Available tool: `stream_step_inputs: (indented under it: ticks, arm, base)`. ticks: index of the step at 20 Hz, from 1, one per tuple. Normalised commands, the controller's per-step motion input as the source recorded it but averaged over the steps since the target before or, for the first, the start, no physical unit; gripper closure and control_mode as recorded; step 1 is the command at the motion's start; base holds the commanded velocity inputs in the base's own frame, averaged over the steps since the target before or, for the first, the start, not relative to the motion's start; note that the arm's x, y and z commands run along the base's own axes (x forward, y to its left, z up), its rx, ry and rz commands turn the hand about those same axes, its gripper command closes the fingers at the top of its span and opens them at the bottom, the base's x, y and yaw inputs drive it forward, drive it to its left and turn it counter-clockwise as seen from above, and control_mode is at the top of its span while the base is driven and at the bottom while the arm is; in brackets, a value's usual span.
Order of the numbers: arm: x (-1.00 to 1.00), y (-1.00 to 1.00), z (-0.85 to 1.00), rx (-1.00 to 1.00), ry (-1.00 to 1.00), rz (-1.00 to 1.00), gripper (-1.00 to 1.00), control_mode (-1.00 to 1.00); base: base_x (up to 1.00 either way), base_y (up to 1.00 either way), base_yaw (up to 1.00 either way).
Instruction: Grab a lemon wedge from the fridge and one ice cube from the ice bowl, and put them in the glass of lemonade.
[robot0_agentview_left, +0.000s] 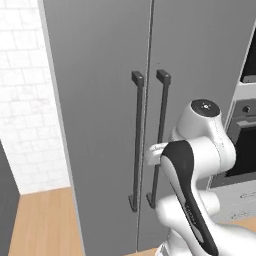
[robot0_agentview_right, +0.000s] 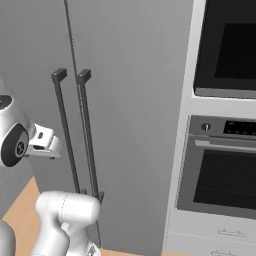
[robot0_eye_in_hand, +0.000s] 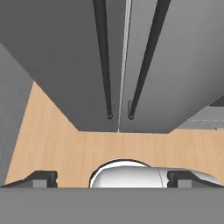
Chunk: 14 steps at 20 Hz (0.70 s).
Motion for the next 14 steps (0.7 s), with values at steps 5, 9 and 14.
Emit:
stream_step_inputs:
  ticks: [5,9,14]
  arm:
    - [0.0,0.0,0.0,0.0,0.0,0.0,-1.0,1.0]
    - [0.0,0.0,0.0,0.0,0.0,0.0,-1.0,1.0]
    - [0.0,0.0,0.0,0.0,0.0,0.0,-1.0,1.0]
  base:
    - [-0.54,-0.06,-0.09]
    - [-0.49,0.0,-0.01]
    - [-0.27,-0.01,0.0]
